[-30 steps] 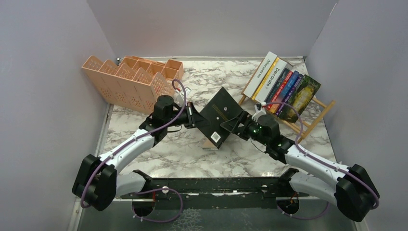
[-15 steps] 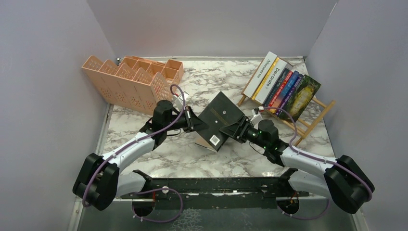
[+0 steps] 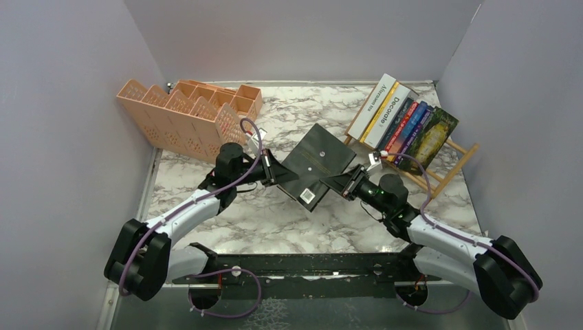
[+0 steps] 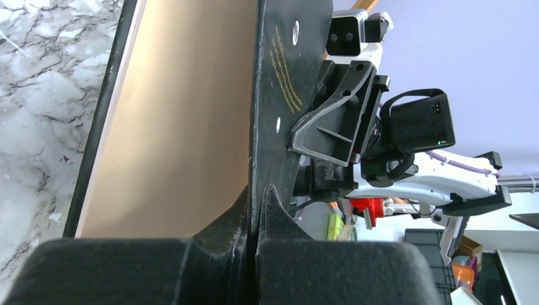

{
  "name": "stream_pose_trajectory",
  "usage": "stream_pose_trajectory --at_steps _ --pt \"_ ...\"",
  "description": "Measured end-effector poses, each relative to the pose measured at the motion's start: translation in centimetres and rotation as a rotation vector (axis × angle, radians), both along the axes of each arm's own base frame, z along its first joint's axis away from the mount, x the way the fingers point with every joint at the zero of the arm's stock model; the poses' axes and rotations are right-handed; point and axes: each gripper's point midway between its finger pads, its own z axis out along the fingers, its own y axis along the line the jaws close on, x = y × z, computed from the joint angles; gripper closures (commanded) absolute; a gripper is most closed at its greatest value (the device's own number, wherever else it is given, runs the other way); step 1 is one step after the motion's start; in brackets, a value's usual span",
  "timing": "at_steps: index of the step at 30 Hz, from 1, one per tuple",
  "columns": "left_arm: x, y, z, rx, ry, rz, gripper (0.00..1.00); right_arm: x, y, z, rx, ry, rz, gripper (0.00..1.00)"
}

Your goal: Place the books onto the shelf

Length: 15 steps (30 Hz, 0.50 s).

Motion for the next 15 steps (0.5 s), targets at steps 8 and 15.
stream_pose_trajectory --at_steps 8,15 --pt "-0.4 0.1 0.1 0.006 -0.021 -0.014 0.37 -0.7 -0.1 3.0 0.019 -0.092 0.019 0.99" --pt "-0.2 1.6 1.0 0.104 -0.084 0.023 0.15 -1.3 -1.2 5.8 -0.136 -0.188 0.017 0.99"
